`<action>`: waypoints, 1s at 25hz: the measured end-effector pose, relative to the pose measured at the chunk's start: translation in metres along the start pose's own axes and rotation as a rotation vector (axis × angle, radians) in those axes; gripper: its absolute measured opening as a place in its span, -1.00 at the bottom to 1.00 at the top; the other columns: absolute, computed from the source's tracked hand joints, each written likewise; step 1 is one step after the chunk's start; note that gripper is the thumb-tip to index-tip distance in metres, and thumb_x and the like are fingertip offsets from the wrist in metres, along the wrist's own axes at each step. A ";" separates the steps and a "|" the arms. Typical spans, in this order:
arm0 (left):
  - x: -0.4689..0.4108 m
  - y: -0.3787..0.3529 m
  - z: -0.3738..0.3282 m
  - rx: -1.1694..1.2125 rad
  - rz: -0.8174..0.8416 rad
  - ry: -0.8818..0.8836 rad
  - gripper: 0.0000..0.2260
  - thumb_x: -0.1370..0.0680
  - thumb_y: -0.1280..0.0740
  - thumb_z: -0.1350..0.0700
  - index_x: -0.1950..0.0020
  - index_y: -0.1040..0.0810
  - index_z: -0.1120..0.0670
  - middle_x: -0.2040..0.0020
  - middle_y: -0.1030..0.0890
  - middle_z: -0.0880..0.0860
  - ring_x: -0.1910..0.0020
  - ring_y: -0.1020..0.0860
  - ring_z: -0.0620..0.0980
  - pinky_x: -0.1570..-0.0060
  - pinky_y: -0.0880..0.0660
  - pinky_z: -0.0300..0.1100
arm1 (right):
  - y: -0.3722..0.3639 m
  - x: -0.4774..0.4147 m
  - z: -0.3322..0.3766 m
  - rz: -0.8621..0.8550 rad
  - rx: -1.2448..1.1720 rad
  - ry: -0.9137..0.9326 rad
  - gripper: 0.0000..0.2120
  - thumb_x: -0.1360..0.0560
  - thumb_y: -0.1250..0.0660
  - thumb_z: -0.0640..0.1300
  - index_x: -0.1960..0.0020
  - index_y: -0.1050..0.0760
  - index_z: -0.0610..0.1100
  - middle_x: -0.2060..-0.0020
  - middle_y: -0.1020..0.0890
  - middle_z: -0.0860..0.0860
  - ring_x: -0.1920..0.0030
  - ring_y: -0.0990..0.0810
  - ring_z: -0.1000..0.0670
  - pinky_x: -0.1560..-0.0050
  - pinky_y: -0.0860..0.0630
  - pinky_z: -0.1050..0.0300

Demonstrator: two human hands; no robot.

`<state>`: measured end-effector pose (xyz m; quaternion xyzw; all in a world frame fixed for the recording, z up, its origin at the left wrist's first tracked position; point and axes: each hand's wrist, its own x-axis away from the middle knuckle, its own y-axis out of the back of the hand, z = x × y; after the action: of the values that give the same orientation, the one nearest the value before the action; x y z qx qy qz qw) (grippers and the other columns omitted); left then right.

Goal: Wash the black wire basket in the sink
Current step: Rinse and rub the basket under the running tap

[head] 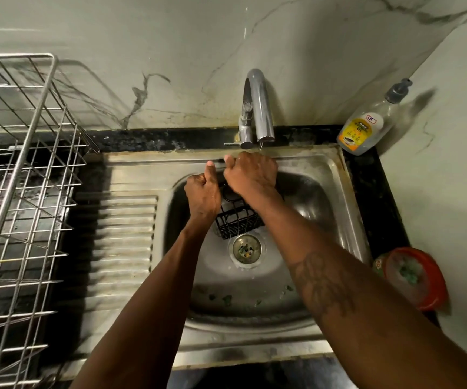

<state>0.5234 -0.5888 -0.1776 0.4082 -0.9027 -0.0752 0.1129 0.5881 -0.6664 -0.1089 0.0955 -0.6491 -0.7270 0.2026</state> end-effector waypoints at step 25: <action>0.018 0.005 -0.015 -0.015 0.014 0.017 -0.53 -0.67 -0.27 0.01 0.36 -0.54 0.24 0.50 -0.50 0.04 0.53 -0.45 -0.06 0.45 -0.43 -0.13 | 0.004 0.007 -0.067 -0.074 -0.173 0.361 -0.39 -0.70 -0.03 0.16 0.47 -0.35 -0.07 0.55 -0.42 0.03 0.50 -0.39 0.04 0.32 -0.34 0.10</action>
<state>0.5124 -0.6001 -0.1596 0.4017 -0.9040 -0.0775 0.1241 0.6094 -0.7301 -0.1137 0.2305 -0.5335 -0.7579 0.2963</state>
